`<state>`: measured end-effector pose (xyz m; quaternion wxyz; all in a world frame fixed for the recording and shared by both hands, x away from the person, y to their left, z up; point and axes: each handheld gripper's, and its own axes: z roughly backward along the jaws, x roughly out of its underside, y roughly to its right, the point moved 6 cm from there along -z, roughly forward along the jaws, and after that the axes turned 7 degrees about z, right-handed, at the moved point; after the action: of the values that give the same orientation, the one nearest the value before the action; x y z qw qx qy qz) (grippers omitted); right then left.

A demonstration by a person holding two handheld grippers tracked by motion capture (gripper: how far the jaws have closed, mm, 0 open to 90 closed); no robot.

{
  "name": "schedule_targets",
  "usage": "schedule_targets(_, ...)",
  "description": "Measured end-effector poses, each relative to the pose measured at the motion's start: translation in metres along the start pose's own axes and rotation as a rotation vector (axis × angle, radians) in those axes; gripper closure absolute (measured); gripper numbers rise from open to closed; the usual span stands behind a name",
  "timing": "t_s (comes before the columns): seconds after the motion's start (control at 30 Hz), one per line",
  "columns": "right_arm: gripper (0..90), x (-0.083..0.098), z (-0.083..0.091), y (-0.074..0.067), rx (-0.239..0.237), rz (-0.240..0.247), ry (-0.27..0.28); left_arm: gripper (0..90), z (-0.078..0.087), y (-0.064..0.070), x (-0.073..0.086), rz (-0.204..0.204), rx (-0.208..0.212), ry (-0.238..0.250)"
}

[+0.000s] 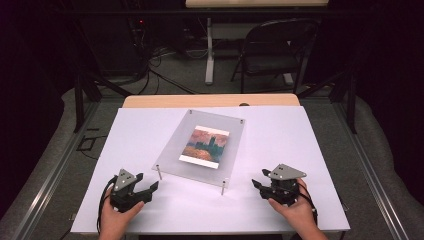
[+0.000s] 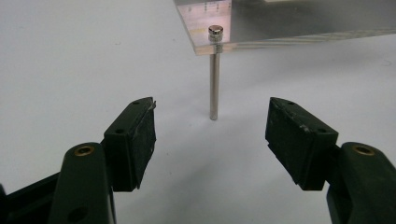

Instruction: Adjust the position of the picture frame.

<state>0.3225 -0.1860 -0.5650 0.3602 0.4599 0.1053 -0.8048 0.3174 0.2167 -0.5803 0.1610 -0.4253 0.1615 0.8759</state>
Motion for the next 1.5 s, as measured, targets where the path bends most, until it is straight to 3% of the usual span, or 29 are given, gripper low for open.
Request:
schedule_targets(0.3, 50.0, -0.001, 0.001, -0.002, 0.006, 0.008, -0.005, 38.9, -0.006, 0.001, 0.004, 0.042, 0.041, -0.062)
schedule_targets(0.63, 50.8, -0.003, -0.002, -0.009, -0.006, 0.018, -0.013, 49.2, -0.024, 0.002, -0.005, -0.016, 0.000, -0.069)
schedule_targets(0.77, 53.0, -0.002, -0.003, -0.010, -0.021, 0.005, -0.019, 49.8, -0.030, 0.003, -0.008, -0.017, 0.020, -0.091)
schedule_targets(1.0, 54.7, -0.002, -0.004, -0.012, -0.038, 0.000, -0.031, 55.6, -0.035, 0.003, -0.015, -0.037, 0.017, -0.080)
schedule_targets(1.23, 61.3, -0.004, -0.005, -0.015, -0.053, -0.004, -0.031, 66.0, -0.038, 0.002, -0.015, -0.010, 0.019, -0.096)
schedule_targets(1.5, 67.9, -0.006, -0.007, -0.020, -0.077, -0.013, -0.025, 76.7, -0.042, 0.004, -0.019, -0.046, 0.002, -0.097)
